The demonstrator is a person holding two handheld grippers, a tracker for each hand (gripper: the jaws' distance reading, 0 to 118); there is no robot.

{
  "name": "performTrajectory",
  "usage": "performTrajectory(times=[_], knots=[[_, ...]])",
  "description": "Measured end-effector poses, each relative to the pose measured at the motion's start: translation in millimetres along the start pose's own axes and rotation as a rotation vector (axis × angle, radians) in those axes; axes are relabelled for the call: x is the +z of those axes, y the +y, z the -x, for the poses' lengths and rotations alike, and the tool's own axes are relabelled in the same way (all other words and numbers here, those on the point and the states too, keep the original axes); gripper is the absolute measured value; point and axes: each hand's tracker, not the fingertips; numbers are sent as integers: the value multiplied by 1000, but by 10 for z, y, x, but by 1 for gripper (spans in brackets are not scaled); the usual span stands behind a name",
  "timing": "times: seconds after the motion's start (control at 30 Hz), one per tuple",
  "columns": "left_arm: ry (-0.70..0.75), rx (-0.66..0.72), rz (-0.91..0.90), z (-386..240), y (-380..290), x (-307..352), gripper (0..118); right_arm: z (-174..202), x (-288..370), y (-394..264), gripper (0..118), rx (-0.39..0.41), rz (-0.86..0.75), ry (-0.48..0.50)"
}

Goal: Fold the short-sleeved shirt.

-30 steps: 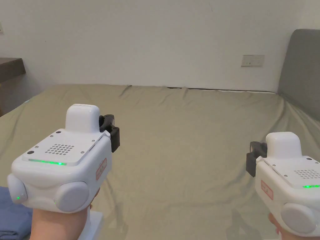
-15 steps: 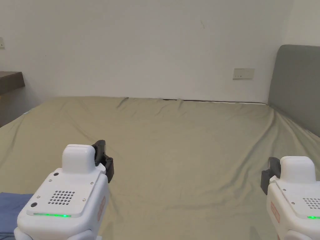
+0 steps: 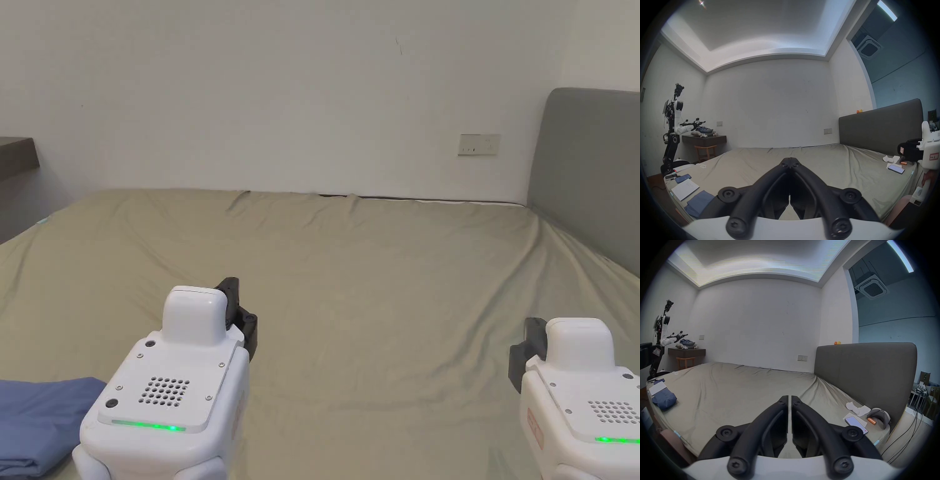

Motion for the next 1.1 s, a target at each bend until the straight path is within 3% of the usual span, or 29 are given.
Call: performTrajectory(times=[0.07,0.13,0.17,0.2,0.23,0.27,0.3,0.33,0.37,0.5,0.73,0.87,0.97,1.1], knots=[[9,8,8,17,-14,-20,0,8,-7,-26,16,-3,6,7],[15,14,14,36,-31,-37,1,29,-19,-51,50,0,12,12],[20,18,19,34,-46,-48,7,37,-28,-64,74,2,20,16],[22,20,29,31,-58,-61,23,43,-40,-78,102,3,28,18],[16,18,37,28,-68,-73,34,48,-43,-92,114,2,30,21],[4,16,49,32,-81,-89,56,58,-34,-103,118,1,25,18],[-7,22,68,28,-89,-109,97,62,-28,-99,118,4,19,17],[-5,31,76,25,-99,-115,115,61,-27,-90,118,5,15,20],[-3,41,77,29,-117,-109,118,59,-26,-84,118,3,12,27],[9,35,77,3,-146,-78,118,76,-23,-84,118,4,22,8],[13,105,124,82,-175,-123,118,4,-136,-65,118,-144,150,131],[8,94,122,101,-177,-144,118,146,-235,32,118,-95,212,-32],[-3,95,118,105,-167,-150,118,167,-203,58,118,-86,198,31],[-13,92,117,108,-166,-158,118,155,-143,122,118,-160,198,118]])
